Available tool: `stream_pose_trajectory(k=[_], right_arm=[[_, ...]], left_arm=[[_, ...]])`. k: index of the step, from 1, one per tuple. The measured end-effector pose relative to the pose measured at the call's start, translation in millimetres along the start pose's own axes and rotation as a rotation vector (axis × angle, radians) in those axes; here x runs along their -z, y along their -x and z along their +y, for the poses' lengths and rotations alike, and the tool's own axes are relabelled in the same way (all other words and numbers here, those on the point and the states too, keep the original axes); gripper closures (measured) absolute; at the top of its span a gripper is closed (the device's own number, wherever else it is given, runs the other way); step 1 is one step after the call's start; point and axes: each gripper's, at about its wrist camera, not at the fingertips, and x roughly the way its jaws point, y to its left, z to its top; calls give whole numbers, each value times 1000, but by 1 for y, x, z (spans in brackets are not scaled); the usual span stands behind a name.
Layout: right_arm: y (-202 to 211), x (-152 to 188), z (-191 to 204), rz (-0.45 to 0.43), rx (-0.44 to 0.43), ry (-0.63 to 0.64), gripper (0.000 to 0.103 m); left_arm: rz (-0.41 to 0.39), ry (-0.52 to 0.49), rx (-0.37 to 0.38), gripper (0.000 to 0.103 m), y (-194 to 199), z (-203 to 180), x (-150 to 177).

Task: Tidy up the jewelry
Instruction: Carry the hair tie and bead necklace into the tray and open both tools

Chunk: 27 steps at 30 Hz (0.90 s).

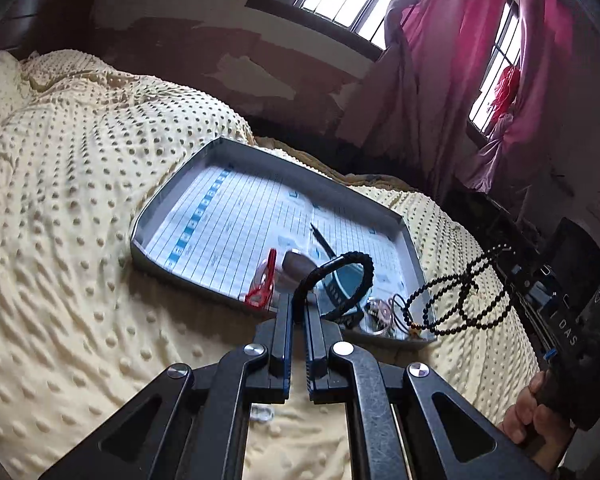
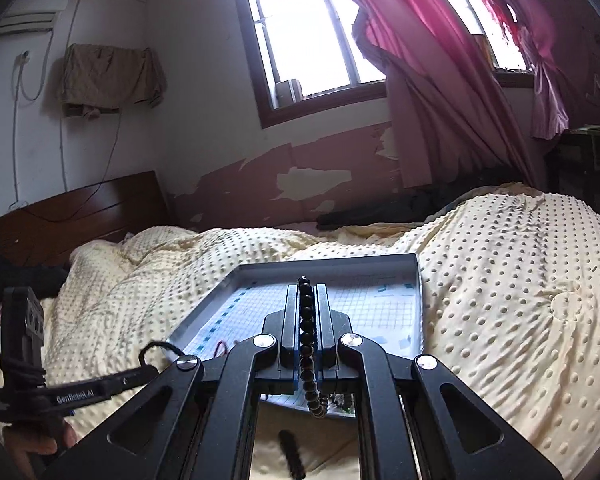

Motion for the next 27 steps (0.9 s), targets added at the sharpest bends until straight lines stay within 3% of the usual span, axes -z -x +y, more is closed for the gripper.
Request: stream_pose_trajectory(k=[4,12,21,27], right_arm=[[-19,2,-17,32,24,-40,98],[-53,27,-44,170,36,-120,98],[-70,51,-51,294,41,-148,98],[-71,52,-48,316,56,-124,97]], left_arm=[[12,-11,5,98,-27,-16,-19],[106,-52,-42,98,-83,-44,-26],[168,-59,-88,97,-100,-49,-17],[192,-30,-104,97,-102,-43,-18]])
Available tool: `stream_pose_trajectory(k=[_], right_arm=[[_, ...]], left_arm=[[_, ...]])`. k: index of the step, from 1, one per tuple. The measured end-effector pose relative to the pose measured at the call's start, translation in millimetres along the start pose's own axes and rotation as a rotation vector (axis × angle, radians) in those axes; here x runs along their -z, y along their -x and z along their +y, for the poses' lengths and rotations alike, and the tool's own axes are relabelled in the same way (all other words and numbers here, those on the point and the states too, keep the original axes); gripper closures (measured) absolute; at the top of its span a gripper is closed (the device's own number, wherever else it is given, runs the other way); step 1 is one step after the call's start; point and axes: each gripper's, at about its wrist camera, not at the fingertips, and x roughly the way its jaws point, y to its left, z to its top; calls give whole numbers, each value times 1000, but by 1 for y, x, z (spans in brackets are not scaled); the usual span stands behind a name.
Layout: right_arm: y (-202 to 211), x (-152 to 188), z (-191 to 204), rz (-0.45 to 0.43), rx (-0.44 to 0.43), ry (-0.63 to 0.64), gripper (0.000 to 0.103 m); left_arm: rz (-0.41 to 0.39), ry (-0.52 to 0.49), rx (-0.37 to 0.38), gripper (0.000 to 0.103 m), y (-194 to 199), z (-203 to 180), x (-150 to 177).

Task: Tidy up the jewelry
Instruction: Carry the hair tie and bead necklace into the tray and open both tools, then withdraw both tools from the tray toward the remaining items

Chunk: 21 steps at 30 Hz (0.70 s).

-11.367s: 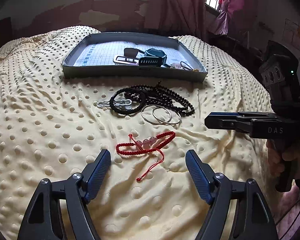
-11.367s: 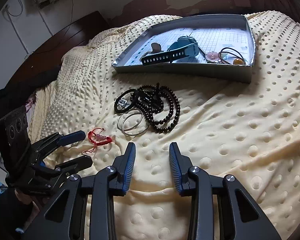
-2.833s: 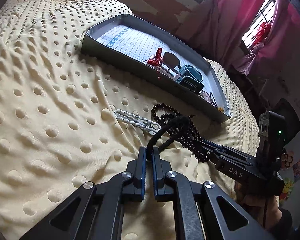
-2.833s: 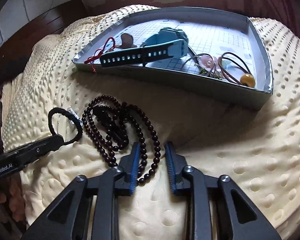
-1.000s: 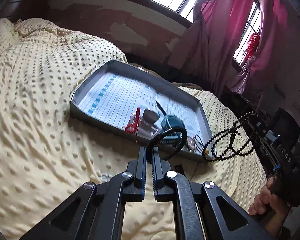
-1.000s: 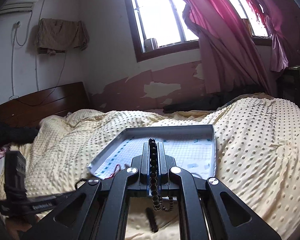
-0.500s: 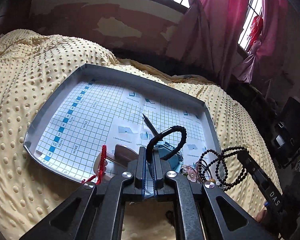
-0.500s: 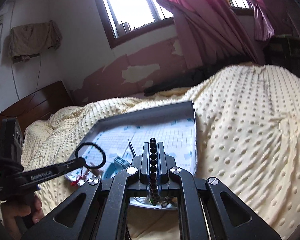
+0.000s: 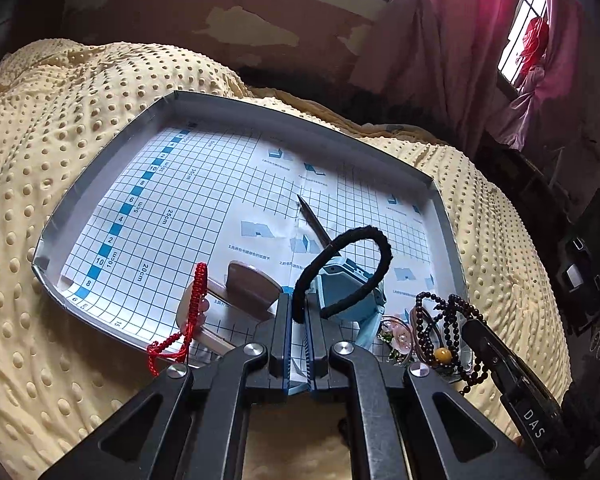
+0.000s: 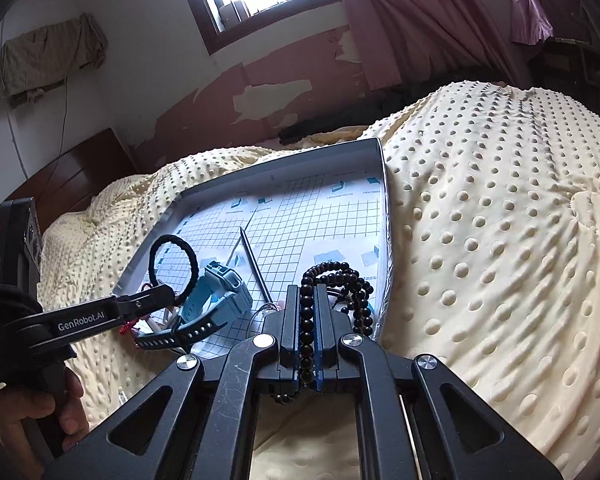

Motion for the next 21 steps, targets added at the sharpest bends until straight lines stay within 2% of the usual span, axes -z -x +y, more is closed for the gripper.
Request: stream_pose_trajectory(k=[3,7,8,10,12,13,14,17,21], right_arm=[[1,-1,-1,2,1,-2,95],[6,-2,-5,-11,13,2,75],[7,-3,-6,-16,12,1,72],[10,-4,-7,-20,16,-1,72],[12,-6,-7,-27,22,-2,72],[13,-7,-8,-30,24,-4,70],[15,-7,-8,-35,23,-6,65],[19,-9,-8,-48,26,-3,60],[25,-10,-5,-64,38,19,52]], left_arm=[[0,0,-4,96,4,-1,-1],[0,-8,-18,94,9,-1,0],[-3,-10,-21,92,10,-1,1],[-8,-13,-25,85,13,0,1],[-15,-8,-29,71,16,1,2],[-21,-4,-26,69,18,2,2],[-27,-1,-21,64,20,3,3],[-47,0,-17,49,27,2,5],[-61,-7,-20,37,34,0,6]])
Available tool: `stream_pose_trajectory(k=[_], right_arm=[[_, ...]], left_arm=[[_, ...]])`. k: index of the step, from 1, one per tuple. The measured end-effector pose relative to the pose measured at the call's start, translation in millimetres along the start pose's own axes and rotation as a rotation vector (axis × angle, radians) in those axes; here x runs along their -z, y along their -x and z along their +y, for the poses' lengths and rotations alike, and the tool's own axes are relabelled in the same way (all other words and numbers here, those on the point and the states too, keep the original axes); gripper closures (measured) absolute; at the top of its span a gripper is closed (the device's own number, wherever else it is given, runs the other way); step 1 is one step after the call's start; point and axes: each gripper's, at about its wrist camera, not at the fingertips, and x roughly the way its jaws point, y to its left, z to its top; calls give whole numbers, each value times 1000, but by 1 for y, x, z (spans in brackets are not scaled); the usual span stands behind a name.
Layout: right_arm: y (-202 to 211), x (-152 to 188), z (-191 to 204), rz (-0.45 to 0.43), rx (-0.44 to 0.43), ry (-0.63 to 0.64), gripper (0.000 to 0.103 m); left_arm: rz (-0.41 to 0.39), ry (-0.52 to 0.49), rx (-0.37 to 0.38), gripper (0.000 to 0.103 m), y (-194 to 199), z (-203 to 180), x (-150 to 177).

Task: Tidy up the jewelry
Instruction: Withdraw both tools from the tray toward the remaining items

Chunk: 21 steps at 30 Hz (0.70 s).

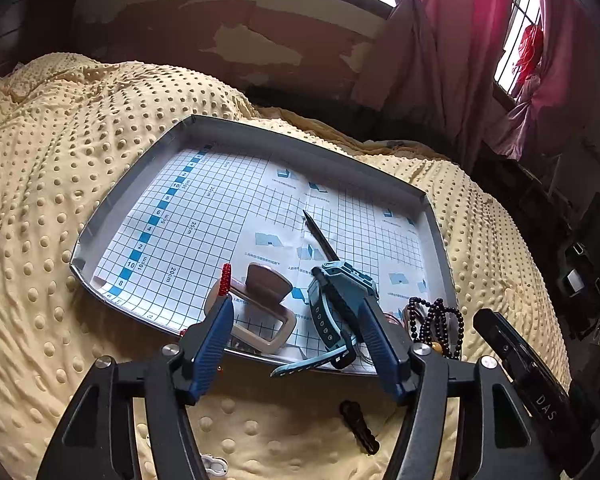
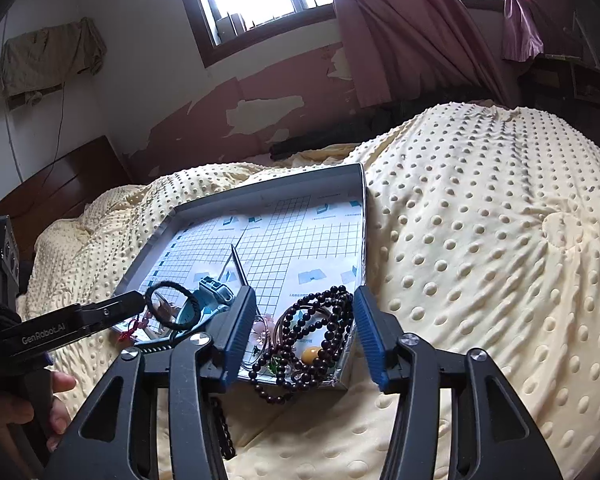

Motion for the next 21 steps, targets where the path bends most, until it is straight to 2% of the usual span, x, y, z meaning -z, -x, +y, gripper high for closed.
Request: stream_pose_trajectory(k=[5,8,11,12,15,17,21], right_arm=[[7,0,5,-16,7,25,43],[12,0,9,-32,7,41,36],[20,0,15,-54,8,66,26],[24,1,18,-64,10,75,26],[37,1,24,-89,8,92,24],[48,2,28,-110,4,109,12],[76,6,40,-163,-3,157,1]], left_arm=[[-10,8,-13,22,9,1,0],[-36,10,-25,18,18,3,2],[-82,11,-35,4,31,5,4],[-103,9,-40,0,37,6,6],[-168,-9,-57,0,53,9,11],[-197,-27,-73,0,63,11,14],[-254,-73,-112,0,85,10,26]])
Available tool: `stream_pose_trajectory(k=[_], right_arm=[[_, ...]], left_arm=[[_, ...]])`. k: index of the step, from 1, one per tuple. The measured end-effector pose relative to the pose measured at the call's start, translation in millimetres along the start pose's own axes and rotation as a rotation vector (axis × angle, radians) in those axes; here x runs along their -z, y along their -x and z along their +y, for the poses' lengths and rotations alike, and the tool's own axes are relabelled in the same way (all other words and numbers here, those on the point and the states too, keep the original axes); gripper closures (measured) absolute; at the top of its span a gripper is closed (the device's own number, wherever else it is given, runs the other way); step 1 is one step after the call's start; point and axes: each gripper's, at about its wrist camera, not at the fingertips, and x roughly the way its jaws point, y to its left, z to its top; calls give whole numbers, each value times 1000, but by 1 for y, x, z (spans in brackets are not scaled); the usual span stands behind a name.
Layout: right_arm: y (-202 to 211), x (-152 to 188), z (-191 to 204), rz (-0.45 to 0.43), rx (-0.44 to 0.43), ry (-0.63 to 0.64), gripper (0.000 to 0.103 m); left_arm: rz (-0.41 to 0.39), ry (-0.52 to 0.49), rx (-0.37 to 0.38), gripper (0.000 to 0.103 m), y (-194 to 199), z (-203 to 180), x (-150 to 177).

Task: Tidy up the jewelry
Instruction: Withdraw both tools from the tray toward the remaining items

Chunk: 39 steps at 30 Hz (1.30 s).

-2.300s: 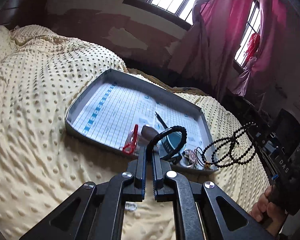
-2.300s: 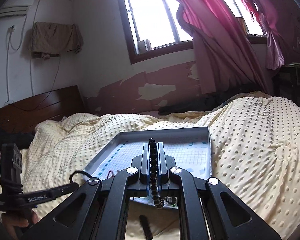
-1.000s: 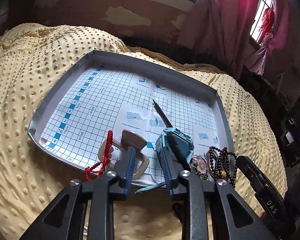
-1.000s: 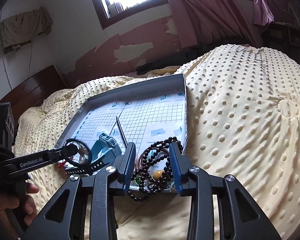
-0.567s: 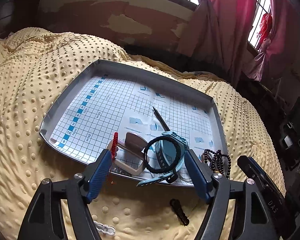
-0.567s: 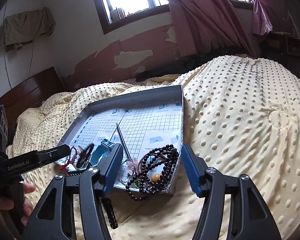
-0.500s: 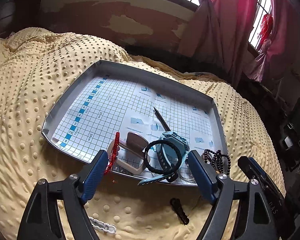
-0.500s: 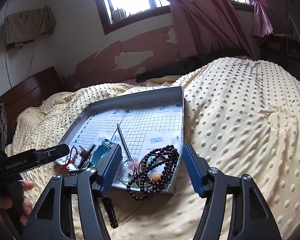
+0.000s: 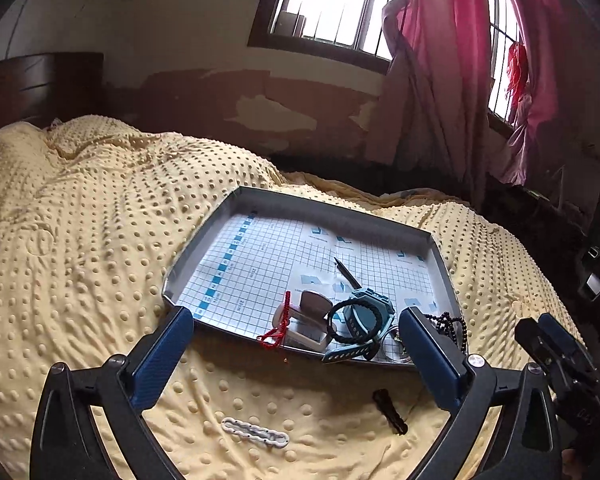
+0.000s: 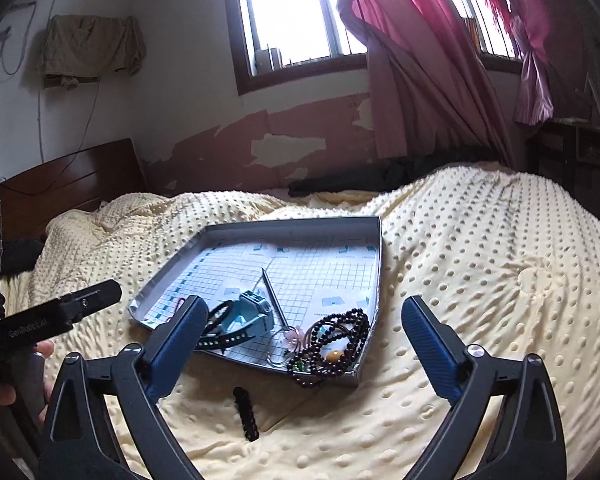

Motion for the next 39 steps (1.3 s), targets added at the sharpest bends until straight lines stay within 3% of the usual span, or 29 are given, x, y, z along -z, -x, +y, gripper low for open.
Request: stream_pose_trajectory(k=[8,12,19,27,39], right_arm=[[50,0,21,-82,-20,39,1],[70,11,27,-90,-34,5,1],[102,32,50,-76,-42,80,1],[112,64,56,46,-61,98,1],[95,86,52,209,-24,80,1]], left_arm=[[-123,8,6,0,63,19,18],[-154,12,-1,0,90,29,30],[-177,-37,-5,0,126,39,55],[-179,-72,-8,0,145,49,81],[-84,-145,-1,0,147,58,107]])
